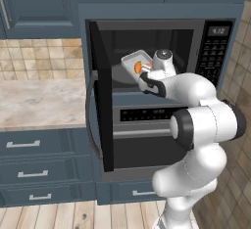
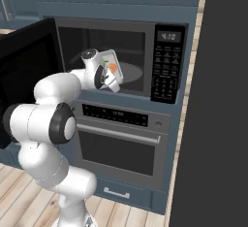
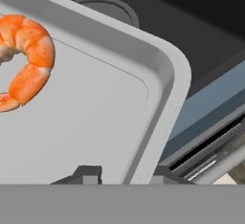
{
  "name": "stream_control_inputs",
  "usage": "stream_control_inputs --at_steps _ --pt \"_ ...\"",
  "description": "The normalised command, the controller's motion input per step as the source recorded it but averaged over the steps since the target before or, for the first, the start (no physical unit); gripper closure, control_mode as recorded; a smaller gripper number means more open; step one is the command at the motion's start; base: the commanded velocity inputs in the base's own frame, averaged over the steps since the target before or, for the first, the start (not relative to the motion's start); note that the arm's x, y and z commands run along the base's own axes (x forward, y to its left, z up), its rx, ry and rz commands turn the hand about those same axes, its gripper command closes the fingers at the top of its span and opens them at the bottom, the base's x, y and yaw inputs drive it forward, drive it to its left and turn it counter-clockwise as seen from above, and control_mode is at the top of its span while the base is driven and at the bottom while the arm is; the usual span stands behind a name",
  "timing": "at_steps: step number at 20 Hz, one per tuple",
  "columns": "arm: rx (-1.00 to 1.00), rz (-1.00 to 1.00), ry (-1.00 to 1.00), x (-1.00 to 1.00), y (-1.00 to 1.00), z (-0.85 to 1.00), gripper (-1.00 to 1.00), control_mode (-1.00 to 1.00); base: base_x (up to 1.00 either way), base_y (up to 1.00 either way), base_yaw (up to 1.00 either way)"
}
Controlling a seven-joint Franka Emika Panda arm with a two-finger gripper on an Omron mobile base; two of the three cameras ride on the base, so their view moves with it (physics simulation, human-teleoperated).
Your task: Place the tupperware containing the shrimp and carrot meal in the microwave. Close the microwave door and press the start button to reheat the meal.
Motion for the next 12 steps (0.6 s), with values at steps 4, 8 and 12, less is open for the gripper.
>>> stream_control_inputs --at_steps 4,8,12 --pt "0.0 0.0 0.01 0.62 0.0 0.01 1.0 -1.0 0.0 0.0 0.0" --pt "0.0 0.0 0.0 0.67 0.0 -0.05 1.0 -1.0 0.0 0.0 0.0" --pt "0.0 0.0 0.0 0.69 0.0 -0.24 1.0 -1.0 0.0 0.0 0.0"
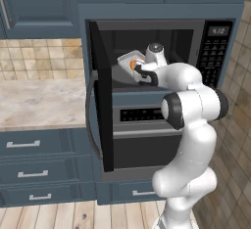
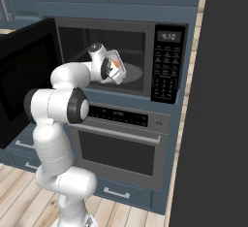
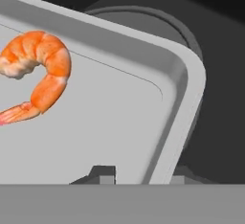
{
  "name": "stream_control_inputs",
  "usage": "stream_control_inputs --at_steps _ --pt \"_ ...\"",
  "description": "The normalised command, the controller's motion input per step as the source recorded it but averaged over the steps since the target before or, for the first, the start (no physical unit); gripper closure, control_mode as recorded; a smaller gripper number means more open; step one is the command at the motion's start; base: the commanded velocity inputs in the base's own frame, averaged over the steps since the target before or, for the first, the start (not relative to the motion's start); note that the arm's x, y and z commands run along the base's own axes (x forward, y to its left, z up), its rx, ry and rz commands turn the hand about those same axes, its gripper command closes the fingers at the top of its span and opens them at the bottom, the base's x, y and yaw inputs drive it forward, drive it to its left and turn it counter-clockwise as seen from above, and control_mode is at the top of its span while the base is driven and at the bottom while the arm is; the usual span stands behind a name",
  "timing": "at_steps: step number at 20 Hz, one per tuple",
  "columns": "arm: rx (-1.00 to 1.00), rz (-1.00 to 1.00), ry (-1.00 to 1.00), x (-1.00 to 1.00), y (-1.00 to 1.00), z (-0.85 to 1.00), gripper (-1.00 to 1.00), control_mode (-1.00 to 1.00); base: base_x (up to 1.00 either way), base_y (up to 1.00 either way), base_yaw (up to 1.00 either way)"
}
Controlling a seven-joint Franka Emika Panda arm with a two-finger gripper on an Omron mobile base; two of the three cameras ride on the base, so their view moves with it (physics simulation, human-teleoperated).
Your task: Place the tupperware containing the shrimp and carrot meal in the microwave. Close the microwave door and press the start button to reheat the meal.
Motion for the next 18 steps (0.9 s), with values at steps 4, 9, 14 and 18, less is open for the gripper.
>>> stream_control_inputs --at_steps 4,9,14,18 --pt "0.0 0.0 0.0 0.62 0.0 -0.34 1.0 -1.0 0.0 0.0 0.0" --pt "-0.05 0.0 -0.16 0.13 0.0 -0.34 -1.0 -1.0 0.0 0.0 0.0" --pt "-0.09 0.0 -0.44 -0.25 0.0 -0.38 -1.0 -1.0 0.0 0.0 0.0" --pt "-0.06 -0.01 -0.17 -0.62 0.0 0.06 -1.0 -1.0 0.0 0.0 0.0"
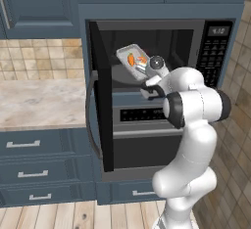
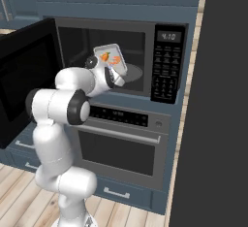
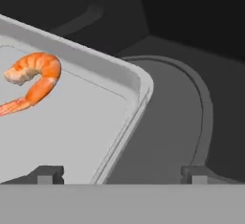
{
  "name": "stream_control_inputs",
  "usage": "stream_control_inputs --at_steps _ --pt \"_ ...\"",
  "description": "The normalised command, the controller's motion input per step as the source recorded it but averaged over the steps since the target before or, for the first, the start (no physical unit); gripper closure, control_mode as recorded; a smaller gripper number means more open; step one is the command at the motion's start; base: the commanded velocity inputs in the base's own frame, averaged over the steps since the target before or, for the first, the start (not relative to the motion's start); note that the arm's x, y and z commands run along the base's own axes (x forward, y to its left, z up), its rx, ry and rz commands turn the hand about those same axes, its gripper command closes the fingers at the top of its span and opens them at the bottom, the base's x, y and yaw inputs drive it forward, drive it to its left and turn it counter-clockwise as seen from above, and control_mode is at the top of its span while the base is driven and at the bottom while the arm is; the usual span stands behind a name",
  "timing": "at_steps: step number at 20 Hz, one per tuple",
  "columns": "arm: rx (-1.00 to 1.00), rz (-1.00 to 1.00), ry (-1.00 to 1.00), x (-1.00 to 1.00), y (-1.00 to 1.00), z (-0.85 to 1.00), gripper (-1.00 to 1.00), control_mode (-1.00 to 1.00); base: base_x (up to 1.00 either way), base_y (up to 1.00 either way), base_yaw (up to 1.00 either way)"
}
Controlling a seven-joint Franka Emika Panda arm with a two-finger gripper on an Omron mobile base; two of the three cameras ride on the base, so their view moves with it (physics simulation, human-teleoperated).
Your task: Place the tupperware containing the shrimp and carrot meal in the microwave. Close the microwave door and press the start button to reheat the meal.
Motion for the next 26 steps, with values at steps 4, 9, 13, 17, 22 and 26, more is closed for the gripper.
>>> stream_control_inputs --at_steps 4,9,13,17,22,26 --pt "-0.02 -0.02 0.0 -0.64 0.0 0.44 -1.0 -1.0 0.0 0.0 0.0" --pt "0.0 0.0 0.1 -0.77 0.0 0.9 -1.0 -1.0 0.0 0.0 0.0" --pt "0.0 0.0 0.2 -0.26 0.0 1.0 -1.0 -1.0 0.0 0.0 0.0" --pt "0.0 0.0 0.24 -0.29 0.0 0.93 -1.0 -1.0 0.0 0.0 0.0" --pt "0.02 0.0 0.33 -0.74 -0.08 0.67 -1.0 -1.0 0.0 0.0 0.0" --pt "0.01 0.0 0.22 -0.98 0.0 0.06 -1.0 -1.0 0.0 0.0 0.0"
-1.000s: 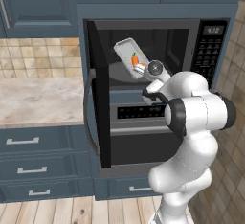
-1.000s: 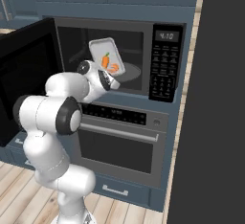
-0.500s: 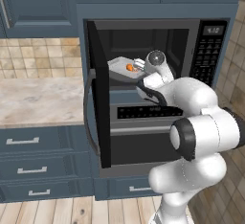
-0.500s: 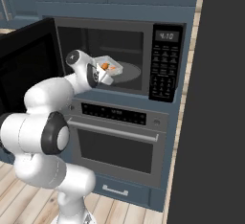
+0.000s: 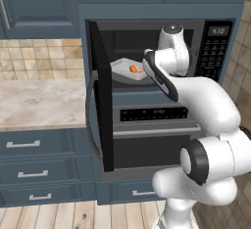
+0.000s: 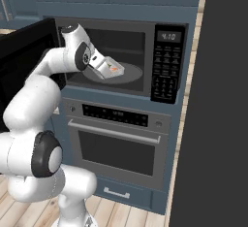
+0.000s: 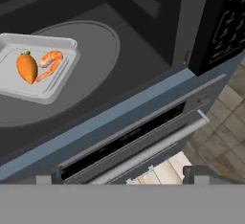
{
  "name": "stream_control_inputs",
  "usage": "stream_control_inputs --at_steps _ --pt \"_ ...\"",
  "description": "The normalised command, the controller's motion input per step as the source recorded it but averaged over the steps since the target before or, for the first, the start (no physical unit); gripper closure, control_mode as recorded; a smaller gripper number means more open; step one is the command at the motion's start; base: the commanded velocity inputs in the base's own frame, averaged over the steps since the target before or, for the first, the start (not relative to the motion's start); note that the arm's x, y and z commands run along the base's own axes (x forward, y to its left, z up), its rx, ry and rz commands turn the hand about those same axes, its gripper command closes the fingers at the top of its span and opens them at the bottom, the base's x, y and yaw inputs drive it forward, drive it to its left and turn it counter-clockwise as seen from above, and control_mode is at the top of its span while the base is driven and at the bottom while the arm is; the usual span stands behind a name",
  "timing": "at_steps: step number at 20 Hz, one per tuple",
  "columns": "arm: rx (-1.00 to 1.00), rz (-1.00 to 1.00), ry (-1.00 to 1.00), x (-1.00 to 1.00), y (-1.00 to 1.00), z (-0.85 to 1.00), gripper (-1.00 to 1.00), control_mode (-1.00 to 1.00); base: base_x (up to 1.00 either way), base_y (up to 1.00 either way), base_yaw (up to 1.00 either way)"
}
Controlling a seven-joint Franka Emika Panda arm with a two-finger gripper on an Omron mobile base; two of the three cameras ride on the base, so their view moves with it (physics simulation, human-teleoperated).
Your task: Place the tupperware containing the shrimp and carrot meal in the microwave. Close the microwave door and press the start button to reheat the meal.
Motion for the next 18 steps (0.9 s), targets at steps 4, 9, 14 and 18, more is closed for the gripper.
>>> stream_control_inputs --at_steps 4,9,14,18 --pt "-0.01 0.0 -0.06 -1.0 0.13 -0.48 -1.0 -1.0 0.0 0.0 0.0" --pt "0.0 -0.01 -0.19 -1.0 0.12 -0.19 -1.0 -1.0 0.0 0.0 0.0" --pt "0.0 0.0 -0.2 -1.0 0.19 0.04 -1.0 -1.0 0.0 0.0 0.0" --pt "-0.01 0.08 -0.11 -0.95 0.19 0.34 -1.0 -1.0 0.0 0.0 0.0"
